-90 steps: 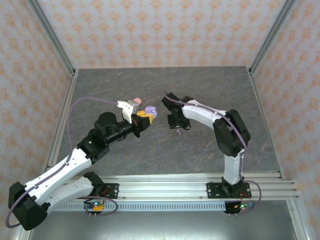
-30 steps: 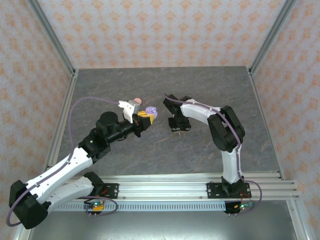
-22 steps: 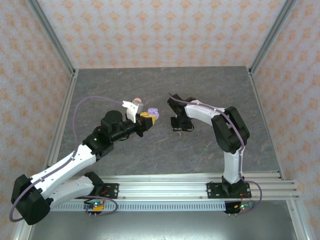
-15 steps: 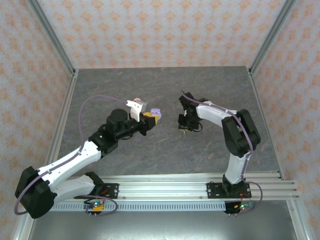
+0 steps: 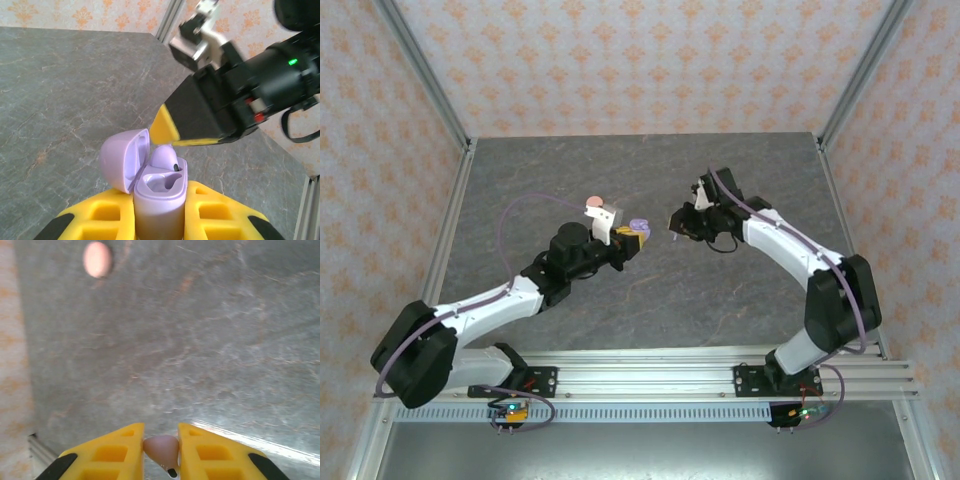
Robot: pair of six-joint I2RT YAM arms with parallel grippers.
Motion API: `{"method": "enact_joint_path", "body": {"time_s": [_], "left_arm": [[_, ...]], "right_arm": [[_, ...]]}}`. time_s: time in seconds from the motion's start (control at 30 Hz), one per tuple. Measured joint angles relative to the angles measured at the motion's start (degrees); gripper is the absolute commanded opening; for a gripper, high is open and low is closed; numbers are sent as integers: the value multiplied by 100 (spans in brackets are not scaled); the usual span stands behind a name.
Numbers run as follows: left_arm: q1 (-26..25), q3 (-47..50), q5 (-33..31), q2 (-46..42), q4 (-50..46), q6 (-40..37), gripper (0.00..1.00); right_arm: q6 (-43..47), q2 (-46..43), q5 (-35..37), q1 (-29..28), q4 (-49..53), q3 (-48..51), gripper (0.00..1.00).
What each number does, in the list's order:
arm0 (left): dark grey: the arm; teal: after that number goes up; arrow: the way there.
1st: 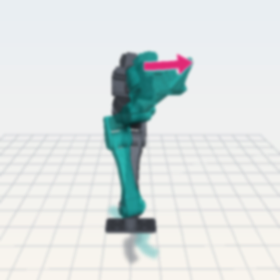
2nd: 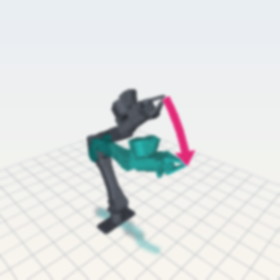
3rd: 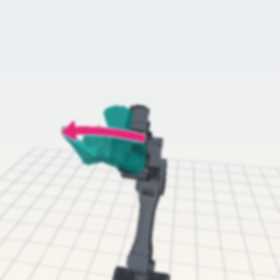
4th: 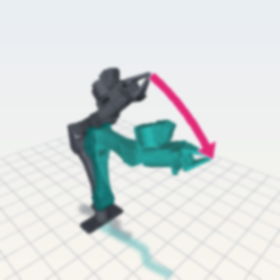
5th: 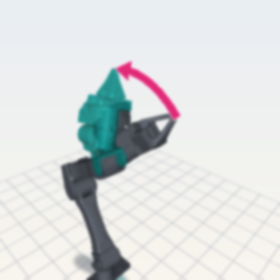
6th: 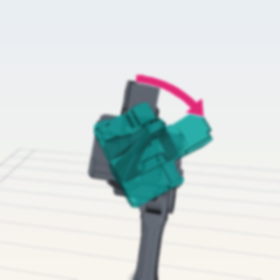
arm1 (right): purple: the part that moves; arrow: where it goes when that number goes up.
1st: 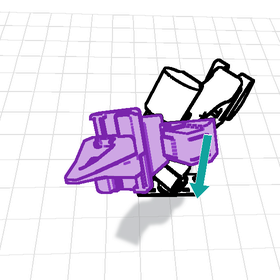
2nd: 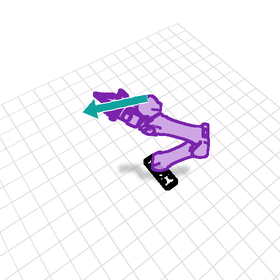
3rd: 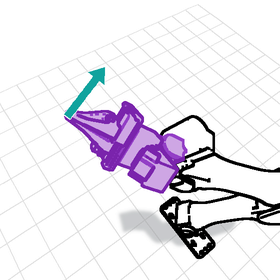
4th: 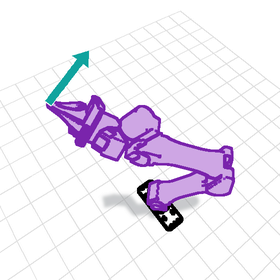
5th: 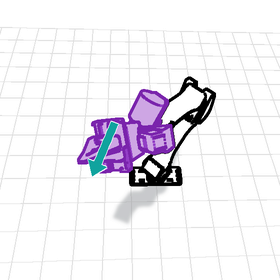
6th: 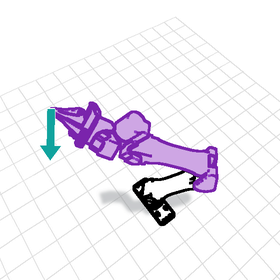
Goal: Insert the wireless bluetooth earbuds into the charging case
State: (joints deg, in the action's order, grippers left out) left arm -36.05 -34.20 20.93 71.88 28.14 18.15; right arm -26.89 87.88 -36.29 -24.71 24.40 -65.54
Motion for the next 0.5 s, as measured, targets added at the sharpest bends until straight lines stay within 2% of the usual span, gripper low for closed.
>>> {"method": "enact_joint_path", "body": {"time_s": [0.23, 0.5], "left_arm": [[-2, 57, 98, 341, 562, -4, 18], [-74, 50, 328, 557, 780, -7, 18]], "right_arm": [[-166, -601, -372, 0, -387, 39, 23], [-157, -1049, -468, -92, -566, 37, 23]]}}
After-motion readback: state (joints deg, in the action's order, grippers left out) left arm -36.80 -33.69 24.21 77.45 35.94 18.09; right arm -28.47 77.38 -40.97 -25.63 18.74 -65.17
